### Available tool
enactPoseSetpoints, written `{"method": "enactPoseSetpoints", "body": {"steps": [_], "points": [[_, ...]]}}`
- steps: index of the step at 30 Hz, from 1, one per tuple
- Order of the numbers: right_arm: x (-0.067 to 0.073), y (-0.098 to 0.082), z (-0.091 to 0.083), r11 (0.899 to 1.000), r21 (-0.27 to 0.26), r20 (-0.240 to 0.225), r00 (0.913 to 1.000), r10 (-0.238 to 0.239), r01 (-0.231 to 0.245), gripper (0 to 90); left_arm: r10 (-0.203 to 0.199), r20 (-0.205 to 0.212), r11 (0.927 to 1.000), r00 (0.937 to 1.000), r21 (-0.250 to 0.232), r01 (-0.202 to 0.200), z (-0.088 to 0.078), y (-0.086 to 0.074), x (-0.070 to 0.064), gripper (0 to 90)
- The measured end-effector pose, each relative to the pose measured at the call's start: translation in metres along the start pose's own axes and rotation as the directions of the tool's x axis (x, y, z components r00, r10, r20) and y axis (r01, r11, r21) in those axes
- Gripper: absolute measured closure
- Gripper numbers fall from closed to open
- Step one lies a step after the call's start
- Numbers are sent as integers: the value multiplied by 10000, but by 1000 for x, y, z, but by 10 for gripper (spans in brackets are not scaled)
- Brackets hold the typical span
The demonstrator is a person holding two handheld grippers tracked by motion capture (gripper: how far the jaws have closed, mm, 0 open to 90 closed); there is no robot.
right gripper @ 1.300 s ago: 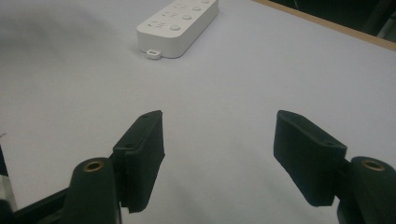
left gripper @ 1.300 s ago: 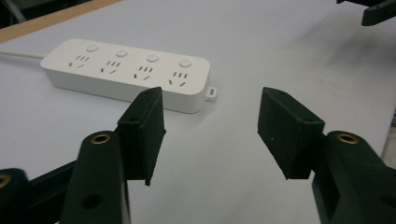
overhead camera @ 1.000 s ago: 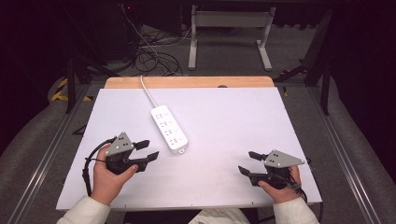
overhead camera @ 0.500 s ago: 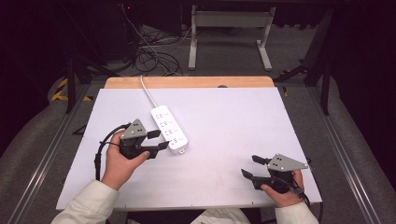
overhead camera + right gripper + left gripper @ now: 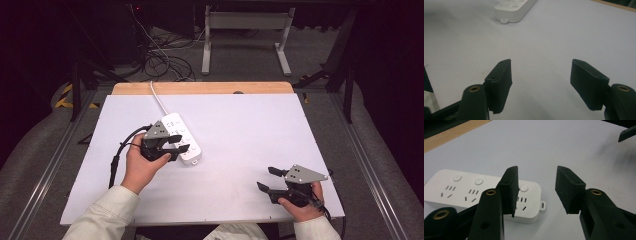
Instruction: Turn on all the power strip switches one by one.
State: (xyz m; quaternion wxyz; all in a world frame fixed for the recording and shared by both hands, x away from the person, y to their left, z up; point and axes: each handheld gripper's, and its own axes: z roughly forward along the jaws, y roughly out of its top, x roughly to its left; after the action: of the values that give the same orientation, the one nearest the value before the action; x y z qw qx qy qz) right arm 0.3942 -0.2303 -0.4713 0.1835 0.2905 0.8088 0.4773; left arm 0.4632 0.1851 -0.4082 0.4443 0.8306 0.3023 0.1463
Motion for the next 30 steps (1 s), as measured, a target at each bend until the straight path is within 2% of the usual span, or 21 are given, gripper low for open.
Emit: {"method": "enactPoseSetpoints", "body": {"steps": [1,6,7,9,11,15,16,19,23,29,30], "points": [[0,0,0,10000,1,-7,10000,3,-3,343,106,-41,9999,9999,24,-106,2,1,1,550],[0,0,0,10000,18,-28,10000,1,-1,342,-110,14,9999,9999,9,110,14,1,4,579],[0,0,1,10000,25,-55,10000,-2,2,342,-167,38,9999,9999,-17,167,17,0,5,628],[0,0,1,10000,24,-56,10000,-9,9,342,-257,-34,9997,9997,-65,256,23,0,7,652],[0,0,1,10000,30,-56,10000,-17,17,339,-351,107,9994,9993,-37,351,29,-1,9,674],[0,0,1,10000,26,-58,10000,8,-8,338,-280,109,9995,9995,136,279,39,-3,11,738],[0,0,1,10000,26,-58,10000,3,-2,338,-387,133,9992,9992,146,385,41,-4,11,752],[0,0,1,10000,39,-66,10000,-35,35,336,-114,-108,9997,9999,225,116,45,-5,14,792],[1,0,2,9999,59,-65,9999,-85,85,335,-52,-56,9990,10000,437,54,51,-8,16,889],[1,-1,2,10000,67,-104,9999,-74,74,335,-156,59,9977,9999,658,151,59,-11,18,897],[1,-1,2,9999,74,-106,9999,-73,73,335,-45,-43,9970,10000,768,48,62,-11,19,897]]}}
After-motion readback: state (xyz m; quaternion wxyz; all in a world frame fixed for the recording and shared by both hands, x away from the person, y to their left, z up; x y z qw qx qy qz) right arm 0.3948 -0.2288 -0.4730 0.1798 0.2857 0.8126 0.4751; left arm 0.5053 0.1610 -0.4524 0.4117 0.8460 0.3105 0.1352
